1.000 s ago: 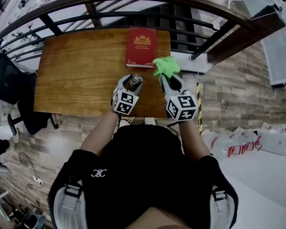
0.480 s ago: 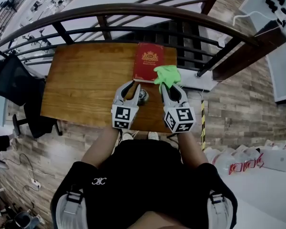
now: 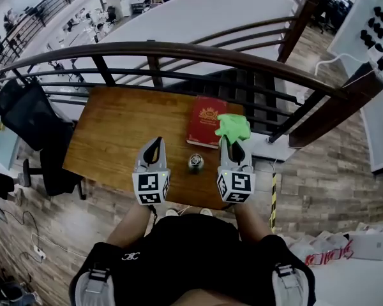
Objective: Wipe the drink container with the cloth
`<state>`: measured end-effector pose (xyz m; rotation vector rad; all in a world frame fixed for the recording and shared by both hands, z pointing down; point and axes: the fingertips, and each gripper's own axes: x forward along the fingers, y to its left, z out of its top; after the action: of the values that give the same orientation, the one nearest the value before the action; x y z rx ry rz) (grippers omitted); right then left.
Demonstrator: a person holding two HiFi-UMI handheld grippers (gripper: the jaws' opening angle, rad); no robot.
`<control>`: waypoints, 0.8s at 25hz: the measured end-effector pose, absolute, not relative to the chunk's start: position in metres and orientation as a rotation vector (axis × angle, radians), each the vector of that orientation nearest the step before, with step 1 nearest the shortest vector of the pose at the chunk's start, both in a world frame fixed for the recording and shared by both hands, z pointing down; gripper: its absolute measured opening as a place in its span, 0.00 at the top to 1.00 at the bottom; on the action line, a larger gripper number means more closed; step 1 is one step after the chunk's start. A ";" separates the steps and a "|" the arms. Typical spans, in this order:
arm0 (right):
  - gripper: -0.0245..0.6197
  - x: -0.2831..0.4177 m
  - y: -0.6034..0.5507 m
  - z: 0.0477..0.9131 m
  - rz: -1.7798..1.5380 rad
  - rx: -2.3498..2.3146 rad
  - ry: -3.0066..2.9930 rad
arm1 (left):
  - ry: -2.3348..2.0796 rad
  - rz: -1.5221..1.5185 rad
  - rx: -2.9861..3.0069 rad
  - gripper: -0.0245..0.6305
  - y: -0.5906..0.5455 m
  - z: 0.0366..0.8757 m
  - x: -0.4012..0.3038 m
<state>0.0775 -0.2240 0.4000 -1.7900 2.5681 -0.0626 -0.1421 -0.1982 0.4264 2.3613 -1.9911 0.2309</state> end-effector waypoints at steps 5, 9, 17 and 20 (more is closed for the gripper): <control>0.87 0.073 -0.225 0.412 -0.099 -1.803 2.588 | -2.071 0.250 2.289 0.88 -0.185 0.414 -0.168; 0.87 0.066 -0.225 0.412 -0.083 -1.763 2.618 | -2.098 0.246 2.260 0.88 -0.181 0.415 -0.175; 0.87 0.061 -0.219 0.409 -0.081 -1.719 2.648 | -2.072 0.232 2.258 0.88 -0.173 0.420 -0.166; 0.87 0.057 -0.217 0.408 -0.071 -1.694 2.660 | -2.080 0.234 2.268 0.88 -0.171 0.416 -0.166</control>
<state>0.0571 -0.2172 0.4076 -1.6944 2.6599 -0.0713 -0.1658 -0.1711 0.4158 2.2676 -2.0803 0.2341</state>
